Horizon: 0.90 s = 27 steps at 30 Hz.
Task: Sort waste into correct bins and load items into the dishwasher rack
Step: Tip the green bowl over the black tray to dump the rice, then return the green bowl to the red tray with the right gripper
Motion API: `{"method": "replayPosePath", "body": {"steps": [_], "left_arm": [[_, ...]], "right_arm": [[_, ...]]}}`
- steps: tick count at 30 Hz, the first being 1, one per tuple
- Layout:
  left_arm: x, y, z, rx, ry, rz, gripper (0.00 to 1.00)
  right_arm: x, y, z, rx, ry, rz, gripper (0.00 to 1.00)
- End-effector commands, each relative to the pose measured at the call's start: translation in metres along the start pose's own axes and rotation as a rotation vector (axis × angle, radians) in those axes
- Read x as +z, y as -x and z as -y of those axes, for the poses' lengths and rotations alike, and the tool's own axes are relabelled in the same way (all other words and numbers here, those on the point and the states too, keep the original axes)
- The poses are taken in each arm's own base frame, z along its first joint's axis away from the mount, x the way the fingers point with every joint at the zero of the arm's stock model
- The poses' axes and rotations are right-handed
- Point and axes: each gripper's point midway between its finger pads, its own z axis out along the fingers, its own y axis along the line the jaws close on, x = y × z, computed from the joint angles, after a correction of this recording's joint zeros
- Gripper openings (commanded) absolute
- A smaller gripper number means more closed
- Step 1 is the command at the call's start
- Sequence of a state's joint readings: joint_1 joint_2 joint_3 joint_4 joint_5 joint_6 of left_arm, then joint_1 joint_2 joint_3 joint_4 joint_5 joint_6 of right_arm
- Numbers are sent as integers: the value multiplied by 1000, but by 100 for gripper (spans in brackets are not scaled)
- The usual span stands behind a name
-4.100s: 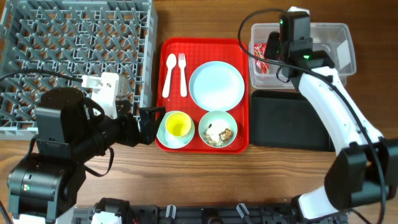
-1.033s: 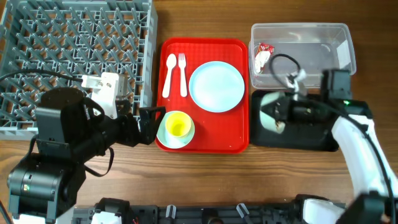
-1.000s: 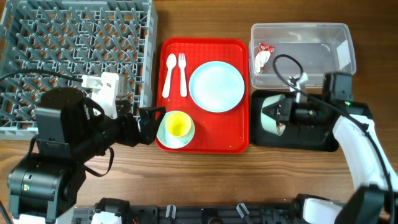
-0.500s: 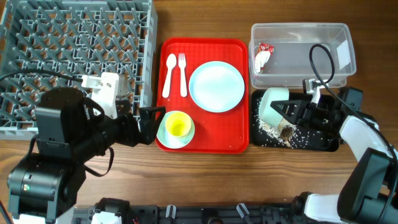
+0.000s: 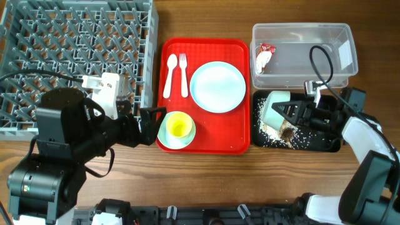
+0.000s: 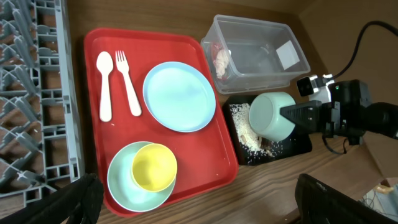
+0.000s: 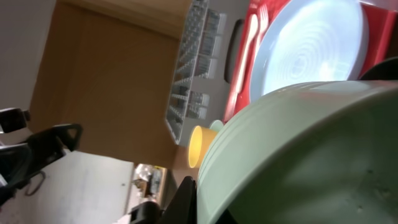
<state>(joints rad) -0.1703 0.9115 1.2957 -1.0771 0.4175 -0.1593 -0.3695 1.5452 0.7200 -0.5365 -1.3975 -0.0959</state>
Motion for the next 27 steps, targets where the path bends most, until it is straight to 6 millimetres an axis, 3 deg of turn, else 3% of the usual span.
{"method": "replayPosePath", "body": {"steps": [1,2,3,4,5,6,9,13,15,19,23,27], "left_arm": [[-5,4,6,6,-19,16,100],[-5,4,6,6,-19,16,100],[-5,4,6,6,-19,16,100],[-5,4,6,6,-19,16,100],[-5,4,6,6,-19,16,100],[-5,4,6,6,-19,16,100],[-5,4,6,6,-19,16,100],[-5,4,6,6,-19,16,100],[-5,4,6,6,-19,16,100],[-5,4,6,6,-19,16,100],[-5,4,6,6,-19,16,100],[-5,4,6,6,-19,16,100]], "right_arm": [[-5,4,-46,-43,222,20,4],[-2,3,-42,-81,177,15,4],[-1,6,-3,-30,-61,8,4],[-4,8,21,124,-203,27,4],[-2,7,14,117,-162,20,4],[3,5,-10,49,-38,0,4],[15,3,-24,-7,-69,-40,4],[61,-3,-67,-260,-283,-126,5],[80,-4,-76,-371,-451,-115,4],[109,-1,-70,-624,-844,-28,4],[139,-21,-31,-647,-912,-144,4],[171,-15,-3,-709,-911,-221,4]]}}
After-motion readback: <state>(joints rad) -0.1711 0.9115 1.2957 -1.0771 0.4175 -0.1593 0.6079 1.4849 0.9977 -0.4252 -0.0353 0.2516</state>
